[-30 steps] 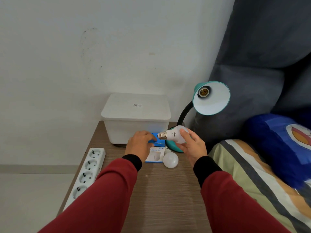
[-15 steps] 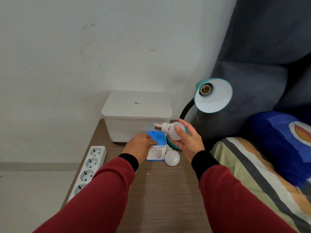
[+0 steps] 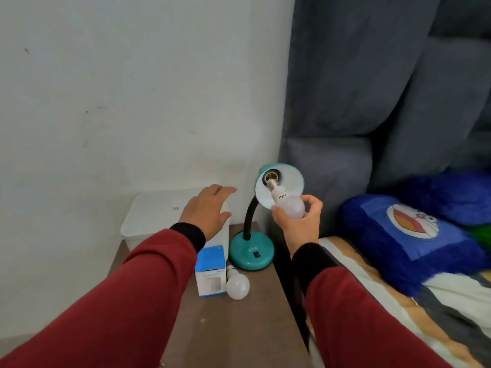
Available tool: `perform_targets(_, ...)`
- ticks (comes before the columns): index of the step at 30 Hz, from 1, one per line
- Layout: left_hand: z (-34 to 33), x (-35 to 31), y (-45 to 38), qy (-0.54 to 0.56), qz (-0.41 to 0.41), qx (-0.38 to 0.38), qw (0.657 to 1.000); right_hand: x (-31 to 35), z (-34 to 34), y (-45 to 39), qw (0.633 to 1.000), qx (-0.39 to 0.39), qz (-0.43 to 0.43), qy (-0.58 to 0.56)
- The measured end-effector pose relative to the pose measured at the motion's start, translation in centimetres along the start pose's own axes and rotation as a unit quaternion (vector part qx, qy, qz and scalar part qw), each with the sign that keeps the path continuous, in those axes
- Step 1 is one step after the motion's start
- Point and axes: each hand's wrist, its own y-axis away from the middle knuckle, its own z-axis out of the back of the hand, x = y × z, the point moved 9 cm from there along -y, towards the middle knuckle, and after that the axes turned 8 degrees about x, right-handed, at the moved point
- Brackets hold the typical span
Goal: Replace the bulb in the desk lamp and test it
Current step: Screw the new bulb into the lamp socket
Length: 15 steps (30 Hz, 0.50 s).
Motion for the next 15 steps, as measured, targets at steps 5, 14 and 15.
perform_targets(5, 2.1, -4.7, -4.9, 0.009, -0.086, 0.007, 0.996, 0.3, 0.9, -2.3, 0.989, -0.028, -0.016, 0.146)
perform_targets(14, 0.8, -5.9, -8.7, -0.004, -0.131, 0.079, 0.988, 0.8, -1.2, -4.4, 0.983, -0.042, -0.031, 0.174)
perform_targets(15, 0.7, -5.8, -8.7, -0.003, -0.128, 0.082, 0.988, 0.9, -1.3, -4.5, 0.984, -0.041, -0.029, 0.174)
